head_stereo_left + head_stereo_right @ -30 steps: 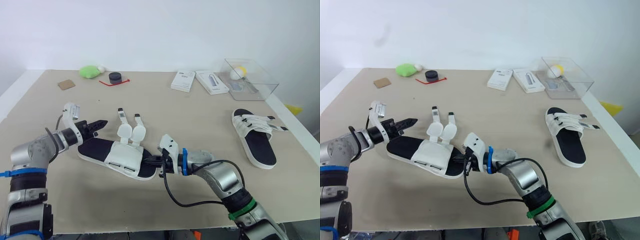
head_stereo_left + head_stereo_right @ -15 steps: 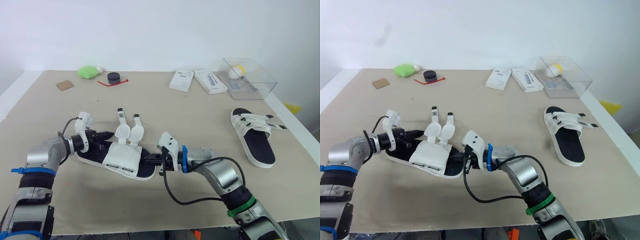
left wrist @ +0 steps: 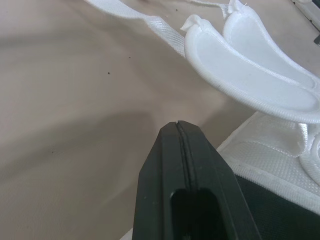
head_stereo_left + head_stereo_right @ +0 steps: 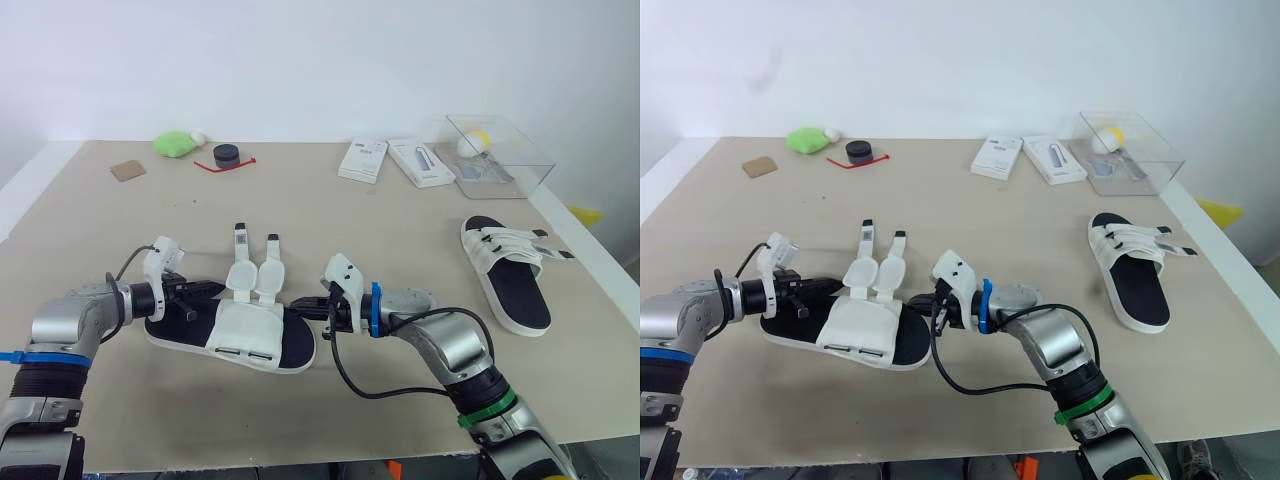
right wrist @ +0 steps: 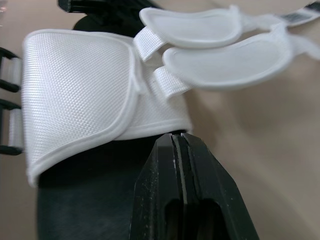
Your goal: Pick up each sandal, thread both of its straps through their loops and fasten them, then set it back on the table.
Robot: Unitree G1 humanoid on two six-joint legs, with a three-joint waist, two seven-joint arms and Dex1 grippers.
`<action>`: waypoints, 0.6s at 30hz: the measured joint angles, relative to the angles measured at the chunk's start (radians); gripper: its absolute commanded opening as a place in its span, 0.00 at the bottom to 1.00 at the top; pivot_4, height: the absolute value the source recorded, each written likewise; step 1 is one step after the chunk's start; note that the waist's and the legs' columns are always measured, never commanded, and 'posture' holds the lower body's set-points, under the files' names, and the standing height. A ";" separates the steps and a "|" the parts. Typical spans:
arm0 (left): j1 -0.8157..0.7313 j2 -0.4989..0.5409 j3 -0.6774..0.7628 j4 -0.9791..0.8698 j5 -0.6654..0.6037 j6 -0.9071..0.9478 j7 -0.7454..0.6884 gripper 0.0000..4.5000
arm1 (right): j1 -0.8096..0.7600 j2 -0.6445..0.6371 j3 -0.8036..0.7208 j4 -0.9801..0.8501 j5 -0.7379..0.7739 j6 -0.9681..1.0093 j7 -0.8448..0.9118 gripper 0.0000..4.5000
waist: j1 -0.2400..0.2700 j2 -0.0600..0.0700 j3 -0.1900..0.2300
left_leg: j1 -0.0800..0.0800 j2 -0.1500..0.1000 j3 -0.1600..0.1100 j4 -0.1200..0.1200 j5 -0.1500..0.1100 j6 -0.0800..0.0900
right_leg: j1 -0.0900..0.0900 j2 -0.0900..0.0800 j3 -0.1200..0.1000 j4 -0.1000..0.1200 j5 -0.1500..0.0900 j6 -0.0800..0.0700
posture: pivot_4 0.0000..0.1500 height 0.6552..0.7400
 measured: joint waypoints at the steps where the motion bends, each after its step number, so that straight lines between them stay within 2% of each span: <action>1: 0.000 0.000 0.001 0.002 0.001 0.000 0.004 0.00 | 0.008 -0.012 0.001 -0.024 0.015 0.014 0.018 0.00 | 0.000 0.000 0.000 | 0.000 0.000 0.000 0.000 0.000 0.000 | 0.000 0.000 0.000 0.000 0.000 0.000 | 1.00 1.00; 7: 0.000 -0.001 0.006 0.004 0.004 0.000 0.019 0.00 | 0.057 -0.045 0.007 -0.077 0.069 0.105 0.054 0.00 | 0.000 0.000 0.000 | 0.000 0.000 0.000 0.000 0.000 0.000 | -0.001 0.000 0.000 0.000 0.000 0.000 | 1.00 1.00; 11: -0.001 -0.003 0.006 0.004 0.003 0.000 0.021 0.00 | 0.085 -0.041 -0.028 -0.177 0.196 0.172 0.090 0.00 | 0.001 0.000 0.000 | 0.000 0.000 0.000 0.000 0.000 0.000 | 0.000 0.000 0.000 0.000 0.000 0.000 | 1.00 1.00; 15: -0.001 -0.003 0.010 0.004 0.003 0.000 0.022 0.00 | 0.128 -0.155 -0.002 -0.243 0.226 0.218 0.130 0.00 | 0.001 -0.001 -0.001 | 0.000 0.000 0.000 0.000 0.000 0.000 | -0.001 -0.001 0.000 0.000 -0.001 0.000 | 1.00 1.00; 18: -0.001 -0.003 0.012 0.005 0.006 0.000 0.022 0.00 | 0.148 -0.164 0.019 -0.243 0.227 0.234 0.129 0.00 | 0.001 0.001 0.001 | 0.000 0.000 0.000 0.000 0.000 0.000 | -0.001 -0.001 0.000 0.000 -0.001 0.000 | 1.00 1.00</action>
